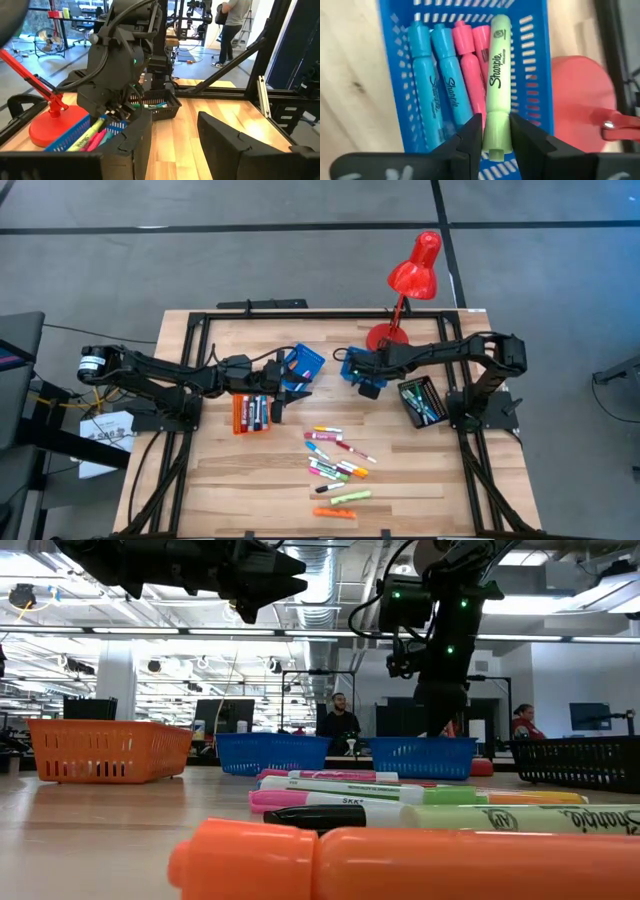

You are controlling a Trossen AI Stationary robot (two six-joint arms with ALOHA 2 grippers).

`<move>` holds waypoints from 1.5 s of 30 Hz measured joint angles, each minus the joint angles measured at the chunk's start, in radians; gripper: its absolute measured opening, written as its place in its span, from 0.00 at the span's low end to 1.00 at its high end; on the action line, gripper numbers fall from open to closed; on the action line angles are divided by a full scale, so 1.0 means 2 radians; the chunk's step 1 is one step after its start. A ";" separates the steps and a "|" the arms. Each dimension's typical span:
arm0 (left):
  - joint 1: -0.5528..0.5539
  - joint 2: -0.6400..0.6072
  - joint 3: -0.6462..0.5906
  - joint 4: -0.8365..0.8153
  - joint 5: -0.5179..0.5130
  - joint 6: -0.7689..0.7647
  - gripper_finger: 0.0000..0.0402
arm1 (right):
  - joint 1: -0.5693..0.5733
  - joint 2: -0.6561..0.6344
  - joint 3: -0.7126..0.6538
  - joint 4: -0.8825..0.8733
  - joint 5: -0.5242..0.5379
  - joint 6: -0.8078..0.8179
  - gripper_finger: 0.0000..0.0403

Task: Pick & Place Markers
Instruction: Put the top large light green highlighter pen into the right blue bin, then put the large pink marker pen into the orange bin

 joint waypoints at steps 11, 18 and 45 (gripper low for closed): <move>0.000 0.000 0.000 0.000 0.000 -0.013 0.39 | 0.000 0.000 0.000 -0.017 -0.009 -0.001 0.22; 0.000 0.000 0.000 0.000 0.000 -0.013 0.39 | 0.000 0.000 0.000 -0.014 -0.011 -0.036 0.22; -0.063 0.199 0.000 -0.061 0.047 -0.028 0.39 | 0.109 -0.056 0.093 0.125 -0.193 -0.144 0.22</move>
